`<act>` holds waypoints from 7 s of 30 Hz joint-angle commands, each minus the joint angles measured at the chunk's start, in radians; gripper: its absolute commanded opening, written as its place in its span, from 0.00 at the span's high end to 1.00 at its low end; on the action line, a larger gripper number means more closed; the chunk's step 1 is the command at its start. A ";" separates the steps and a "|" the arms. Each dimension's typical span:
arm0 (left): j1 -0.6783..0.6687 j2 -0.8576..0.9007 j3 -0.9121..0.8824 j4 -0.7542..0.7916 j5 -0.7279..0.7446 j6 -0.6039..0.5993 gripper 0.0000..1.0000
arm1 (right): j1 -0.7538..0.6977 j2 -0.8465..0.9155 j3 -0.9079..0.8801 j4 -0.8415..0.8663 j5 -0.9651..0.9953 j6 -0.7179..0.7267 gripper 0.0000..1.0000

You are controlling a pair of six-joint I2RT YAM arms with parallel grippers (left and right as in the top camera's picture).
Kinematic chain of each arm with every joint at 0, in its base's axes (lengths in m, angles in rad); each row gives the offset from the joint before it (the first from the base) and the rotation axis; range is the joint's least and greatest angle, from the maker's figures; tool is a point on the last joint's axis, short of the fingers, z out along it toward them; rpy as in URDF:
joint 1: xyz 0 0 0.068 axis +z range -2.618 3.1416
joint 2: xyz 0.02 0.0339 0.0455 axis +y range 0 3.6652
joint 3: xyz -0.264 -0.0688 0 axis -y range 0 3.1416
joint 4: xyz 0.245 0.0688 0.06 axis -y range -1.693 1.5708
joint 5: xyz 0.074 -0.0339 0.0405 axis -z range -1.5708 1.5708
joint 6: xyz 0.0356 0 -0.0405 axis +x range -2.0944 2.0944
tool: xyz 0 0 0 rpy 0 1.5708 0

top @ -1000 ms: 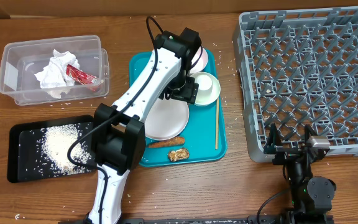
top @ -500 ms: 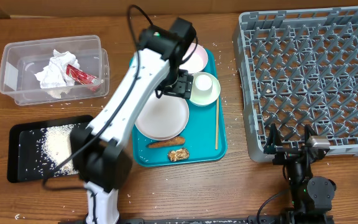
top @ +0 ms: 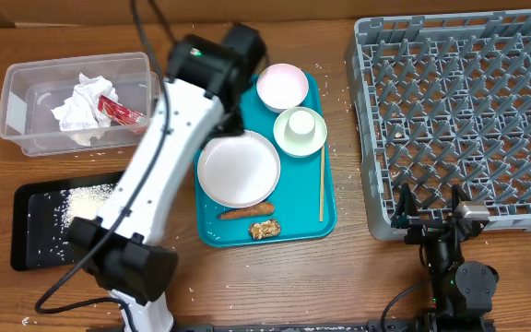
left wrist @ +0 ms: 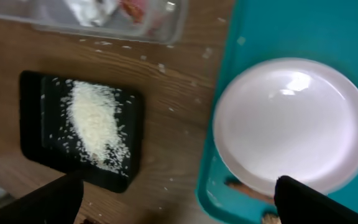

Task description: Sort waste into correct bins and load items into the dishwasher

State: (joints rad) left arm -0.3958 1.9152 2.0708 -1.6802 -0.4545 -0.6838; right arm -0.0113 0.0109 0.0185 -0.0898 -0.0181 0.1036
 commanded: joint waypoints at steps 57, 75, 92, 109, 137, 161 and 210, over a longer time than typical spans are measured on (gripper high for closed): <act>-0.223 -0.019 -0.533 0.251 0.650 0.294 0.01 | 0.005 -0.008 -0.010 0.006 0.010 -0.006 0.00; -0.324 -0.019 -0.784 0.520 0.499 -0.305 0.00 | 0.005 -0.008 -0.010 0.006 0.010 -0.006 0.00; -0.324 -0.019 -0.858 0.726 0.473 -0.307 0.00 | 0.005 -0.008 -0.010 0.006 0.010 -0.006 0.00; -0.325 -0.019 -0.858 0.697 0.489 -0.319 0.27 | 0.005 -0.008 -0.010 0.006 0.010 -0.006 0.00; -0.315 -0.019 -0.771 0.574 0.499 -0.296 0.34 | 0.005 -0.008 -0.010 0.006 0.010 -0.006 0.00; -0.323 -0.019 -0.869 0.702 0.560 -0.233 0.04 | 0.005 -0.008 -0.010 0.006 0.010 -0.006 0.00; 0.032 -0.019 -0.553 0.300 0.473 -0.097 0.33 | 0.005 -0.008 -0.010 0.006 0.010 -0.006 0.00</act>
State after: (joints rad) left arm -0.4274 1.9045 1.4933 -1.3724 0.0025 -0.8852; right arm -0.0113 0.0109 0.0185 -0.0902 -0.0181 0.1036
